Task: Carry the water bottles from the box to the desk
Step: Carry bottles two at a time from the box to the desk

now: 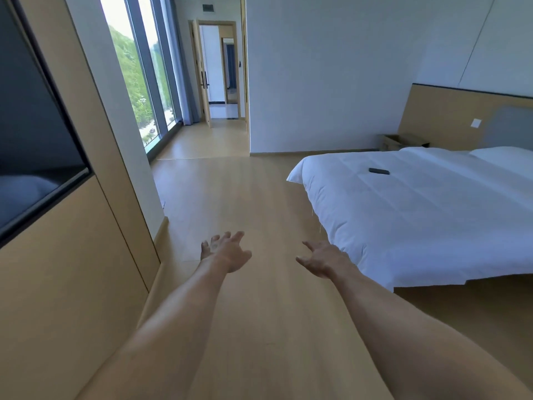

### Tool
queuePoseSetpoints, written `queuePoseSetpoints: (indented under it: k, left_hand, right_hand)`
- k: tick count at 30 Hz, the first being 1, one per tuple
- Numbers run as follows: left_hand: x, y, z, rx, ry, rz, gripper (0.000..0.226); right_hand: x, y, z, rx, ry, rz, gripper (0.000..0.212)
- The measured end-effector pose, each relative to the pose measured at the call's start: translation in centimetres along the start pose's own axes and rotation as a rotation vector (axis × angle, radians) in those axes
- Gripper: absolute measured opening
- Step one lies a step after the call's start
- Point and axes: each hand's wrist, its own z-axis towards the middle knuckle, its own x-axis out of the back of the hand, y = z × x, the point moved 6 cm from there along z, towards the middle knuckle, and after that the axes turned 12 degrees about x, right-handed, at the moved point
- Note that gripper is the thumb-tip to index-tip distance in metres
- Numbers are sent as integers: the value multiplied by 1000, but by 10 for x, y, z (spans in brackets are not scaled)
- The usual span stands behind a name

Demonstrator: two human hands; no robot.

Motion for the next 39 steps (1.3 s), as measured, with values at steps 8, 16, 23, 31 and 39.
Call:
queuePoseSetpoints:
  k: [8, 16, 23, 31, 39]
  left_hand:
    - [41, 62, 180, 48, -11, -17, 64]
    - [72, 87, 334, 66, -2, -39, 63]
    - [87, 85, 503, 48, -16, -28, 65]
    - [132, 92, 704, -11, -51, -9, 65]
    - [150, 129, 849, -67, -77, -4, 70]
  right_hand:
    - [56, 26, 198, 45, -39, 16, 65]
    - [94, 10, 370, 110, -60, 23, 66]
    - [111, -7, 527, 78, -56, -10, 66]
    - [159, -27, 697, -1, -48, -4, 66]
    - [190, -14, 831, -40, -36, -15, 65]
